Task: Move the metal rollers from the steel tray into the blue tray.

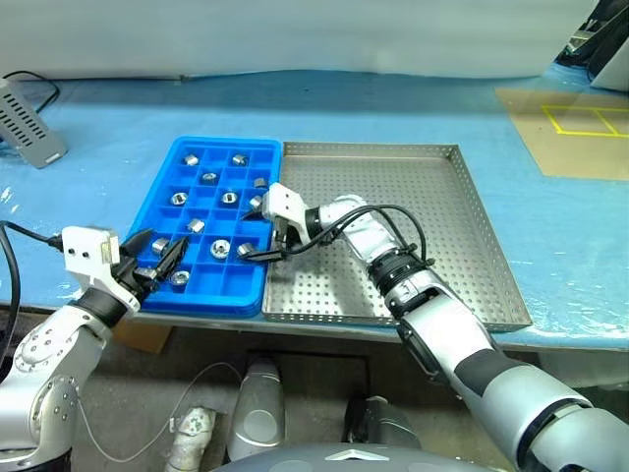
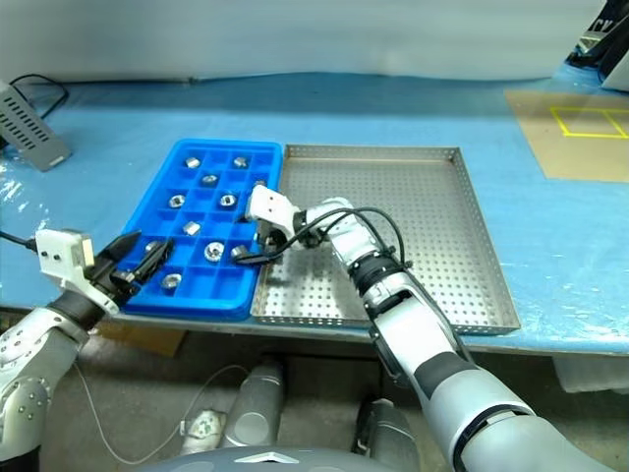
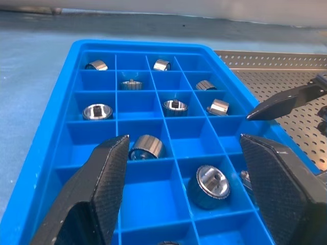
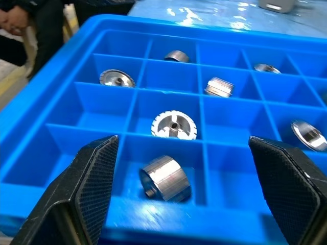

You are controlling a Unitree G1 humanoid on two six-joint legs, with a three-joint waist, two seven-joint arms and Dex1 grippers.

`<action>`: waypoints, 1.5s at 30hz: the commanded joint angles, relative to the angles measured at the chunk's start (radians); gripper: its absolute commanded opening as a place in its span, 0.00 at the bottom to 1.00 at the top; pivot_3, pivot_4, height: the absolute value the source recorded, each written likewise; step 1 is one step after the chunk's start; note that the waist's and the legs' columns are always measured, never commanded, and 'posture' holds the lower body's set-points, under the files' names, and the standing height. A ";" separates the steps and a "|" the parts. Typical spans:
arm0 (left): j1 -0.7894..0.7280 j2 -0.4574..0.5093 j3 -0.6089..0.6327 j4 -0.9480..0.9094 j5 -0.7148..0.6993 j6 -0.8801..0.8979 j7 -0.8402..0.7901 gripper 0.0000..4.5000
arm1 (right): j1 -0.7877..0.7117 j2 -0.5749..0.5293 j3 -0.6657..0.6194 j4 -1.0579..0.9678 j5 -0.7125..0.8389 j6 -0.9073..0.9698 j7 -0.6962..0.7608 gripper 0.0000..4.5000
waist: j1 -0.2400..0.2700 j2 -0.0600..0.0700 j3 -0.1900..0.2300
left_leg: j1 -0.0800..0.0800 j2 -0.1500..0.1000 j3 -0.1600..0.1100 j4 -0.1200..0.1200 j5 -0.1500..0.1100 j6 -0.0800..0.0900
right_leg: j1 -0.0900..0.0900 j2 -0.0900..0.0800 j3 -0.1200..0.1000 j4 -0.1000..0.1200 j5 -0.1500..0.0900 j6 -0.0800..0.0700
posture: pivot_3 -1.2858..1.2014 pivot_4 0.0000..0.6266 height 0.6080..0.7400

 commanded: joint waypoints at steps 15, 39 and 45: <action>-0.424 0.072 -0.242 0.318 0.067 -0.012 -0.206 0.82 | 0.127 -0.090 -0.209 -0.481 0.104 0.233 -0.320 0.96 | -0.161 -0.005 -0.003 | -0.004 -0.003 0.001 0.007 0.004 -0.006 | -0.001 0.000 -0.002 0.006 0.002 -0.001 | 0.54 0.24 1.00; -0.438 -0.141 -0.286 0.296 0.163 -0.122 -0.076 0.82 | 0.012 -0.055 -0.237 -0.314 0.114 0.229 -0.507 0.96 | -0.153 -0.005 -0.002 | -0.001 -0.004 0.001 0.007 0.003 -0.004 | -0.001 -0.003 -0.003 0.012 0.000 -0.003 | 0.64 0.24 1.00; -0.489 -0.144 -0.302 0.358 0.170 -0.135 -0.097 0.82 | -0.003 -0.068 -0.245 -0.283 0.104 0.197 -0.550 0.96 | -0.152 -0.005 -0.002 | -0.001 -0.005 0.000 0.007 0.003 -0.004 | -0.001 -0.004 -0.003 0.012 0.000 -0.003 | 0.61 0.24 1.00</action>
